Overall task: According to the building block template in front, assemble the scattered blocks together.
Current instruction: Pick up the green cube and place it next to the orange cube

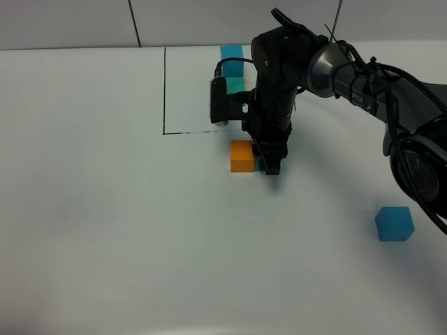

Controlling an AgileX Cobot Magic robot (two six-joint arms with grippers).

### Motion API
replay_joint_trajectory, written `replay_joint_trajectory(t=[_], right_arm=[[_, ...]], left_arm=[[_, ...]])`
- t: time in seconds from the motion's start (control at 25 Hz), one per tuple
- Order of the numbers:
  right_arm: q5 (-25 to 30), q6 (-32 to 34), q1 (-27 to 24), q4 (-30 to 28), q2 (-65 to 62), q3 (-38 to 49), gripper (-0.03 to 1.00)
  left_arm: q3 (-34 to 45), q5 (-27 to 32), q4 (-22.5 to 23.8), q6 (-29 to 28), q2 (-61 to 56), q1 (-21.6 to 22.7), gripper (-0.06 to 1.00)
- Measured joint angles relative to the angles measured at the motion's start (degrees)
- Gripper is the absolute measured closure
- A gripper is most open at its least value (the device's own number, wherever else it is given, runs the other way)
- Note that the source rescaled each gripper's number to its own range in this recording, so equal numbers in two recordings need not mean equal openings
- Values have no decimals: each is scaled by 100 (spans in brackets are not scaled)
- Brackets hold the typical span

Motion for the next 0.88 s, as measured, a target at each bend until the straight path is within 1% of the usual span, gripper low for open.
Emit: replay_joint_trajectory(t=[0.16,0.56,0.6,0.64,0.72,0.84,0.88], right_arm=[[7,-156,0,0,0,0,96],[-3,-203,0,0,0,0,96],[-3,-203,-6,0,0,0,95],[-6,-203,-13,31,0,0,93],[-6,-178,-42,104,0,0,77],[40,-62,-74,115,-68,0,35],[90,20,-91,100,-132,0,25]], left_arm=[[0,0,0,0,0,0,17],[0,0,0,0,0,0,17],[0,0,0,0,0,0,17],[0,0,0,0,0,0,17],[0,0,0,0,0,0,17],[0,0,0,0,0,0,17],[0,0,0,0,0,0,17]])
